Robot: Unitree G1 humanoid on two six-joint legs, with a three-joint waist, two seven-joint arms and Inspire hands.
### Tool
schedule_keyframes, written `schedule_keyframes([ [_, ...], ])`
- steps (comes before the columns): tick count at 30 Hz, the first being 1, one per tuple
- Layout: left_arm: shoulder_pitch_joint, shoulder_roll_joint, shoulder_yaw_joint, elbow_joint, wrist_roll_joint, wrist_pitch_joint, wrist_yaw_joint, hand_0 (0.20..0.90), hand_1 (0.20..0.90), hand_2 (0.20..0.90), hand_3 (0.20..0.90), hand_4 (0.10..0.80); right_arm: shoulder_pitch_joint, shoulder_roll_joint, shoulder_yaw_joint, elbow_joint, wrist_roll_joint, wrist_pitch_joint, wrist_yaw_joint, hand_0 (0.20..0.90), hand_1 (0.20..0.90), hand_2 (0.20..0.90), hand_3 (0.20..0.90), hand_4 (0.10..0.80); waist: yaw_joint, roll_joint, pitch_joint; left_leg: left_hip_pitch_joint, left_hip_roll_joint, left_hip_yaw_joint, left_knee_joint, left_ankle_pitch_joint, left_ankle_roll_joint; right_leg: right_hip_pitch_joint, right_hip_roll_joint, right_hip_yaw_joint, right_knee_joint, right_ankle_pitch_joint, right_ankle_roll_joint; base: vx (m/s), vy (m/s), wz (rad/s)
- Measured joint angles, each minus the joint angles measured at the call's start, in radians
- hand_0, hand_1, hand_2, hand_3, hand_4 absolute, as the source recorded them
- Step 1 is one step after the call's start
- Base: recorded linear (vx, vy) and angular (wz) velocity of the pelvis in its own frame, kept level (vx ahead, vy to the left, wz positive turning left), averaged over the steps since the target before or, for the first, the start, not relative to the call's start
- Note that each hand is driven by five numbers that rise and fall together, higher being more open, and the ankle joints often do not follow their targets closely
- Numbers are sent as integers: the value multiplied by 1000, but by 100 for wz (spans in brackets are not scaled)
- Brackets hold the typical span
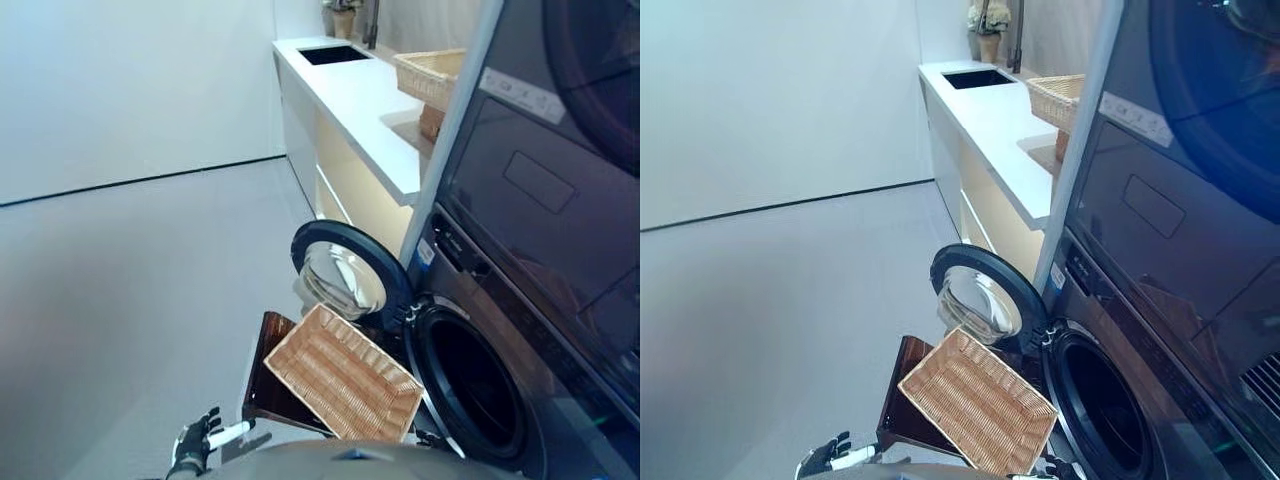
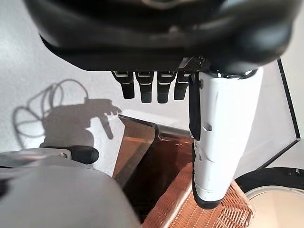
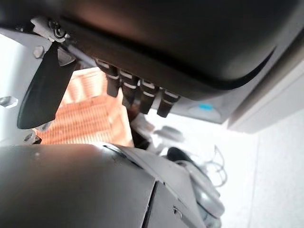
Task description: Pick up the clothes and place them into the washing machine
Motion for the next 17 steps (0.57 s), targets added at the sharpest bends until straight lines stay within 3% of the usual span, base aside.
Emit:
schedule_keyframes([
  [17, 0, -7, -30, 0, 19, 23, -5, 900, 900, 900, 900, 800, 3, -24, -33, 25, 22, 2, -21, 900, 900, 900, 900, 800, -9, 15, -1, 15, 8, -24, 7, -3, 5, 32, 6, -18, 8, -9, -7, -2, -20, 4],
])
